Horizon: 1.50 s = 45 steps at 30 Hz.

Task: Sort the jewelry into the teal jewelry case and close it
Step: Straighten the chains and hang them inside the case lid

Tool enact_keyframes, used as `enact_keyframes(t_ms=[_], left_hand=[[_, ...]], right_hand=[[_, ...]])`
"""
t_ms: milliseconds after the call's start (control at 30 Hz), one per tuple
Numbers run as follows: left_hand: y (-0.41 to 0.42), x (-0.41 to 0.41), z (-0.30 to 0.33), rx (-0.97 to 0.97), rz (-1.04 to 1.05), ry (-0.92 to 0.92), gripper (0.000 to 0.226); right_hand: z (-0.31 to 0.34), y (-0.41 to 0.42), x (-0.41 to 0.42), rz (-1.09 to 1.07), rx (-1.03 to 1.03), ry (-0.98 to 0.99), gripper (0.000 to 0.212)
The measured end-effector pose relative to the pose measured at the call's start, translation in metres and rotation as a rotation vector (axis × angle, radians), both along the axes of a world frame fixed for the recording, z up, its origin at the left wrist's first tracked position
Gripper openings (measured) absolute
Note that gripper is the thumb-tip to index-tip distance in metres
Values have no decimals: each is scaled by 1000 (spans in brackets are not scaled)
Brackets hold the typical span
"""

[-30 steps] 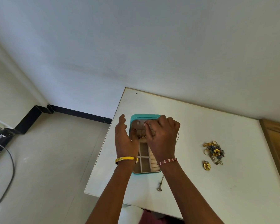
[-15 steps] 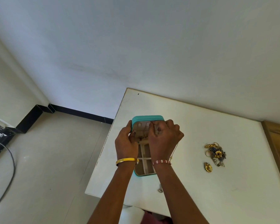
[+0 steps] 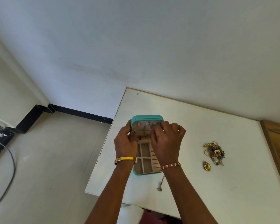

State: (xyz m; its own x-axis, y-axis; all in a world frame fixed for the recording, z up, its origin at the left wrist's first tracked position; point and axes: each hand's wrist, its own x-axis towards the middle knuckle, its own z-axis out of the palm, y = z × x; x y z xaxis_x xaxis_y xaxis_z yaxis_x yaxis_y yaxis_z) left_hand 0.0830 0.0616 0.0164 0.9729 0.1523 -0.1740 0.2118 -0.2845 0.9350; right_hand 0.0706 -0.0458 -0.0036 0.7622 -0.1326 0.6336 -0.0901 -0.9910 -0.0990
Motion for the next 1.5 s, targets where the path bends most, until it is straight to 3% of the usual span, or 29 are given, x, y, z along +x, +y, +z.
enact_keyframes(t_ms=[167, 300, 467, 700, 1100, 1500], left_hand=[[2, 2, -3, -10, -30, 8, 44], [5, -2, -6, -5, -58, -7, 48], [10, -23, -7, 4, 45, -37, 45], [0, -72, -2, -97, 202, -152, 29], [-90, -118, -18, -162, -184, -68, 24], [-128, -123, -30, -117, -276, 46, 24]], right_hand=[[-3, -1, -10, -3, 218, 46, 21], [4, 1, -20, 15, 529, 41, 8], [7, -3, -40, 42, 711, 28, 12], [8, -28, -88, -5, 838, -26, 12], [-13, -129, -135, -334, 940, 27, 5], [-32, -167, -124, -403, 903, 57, 10]])
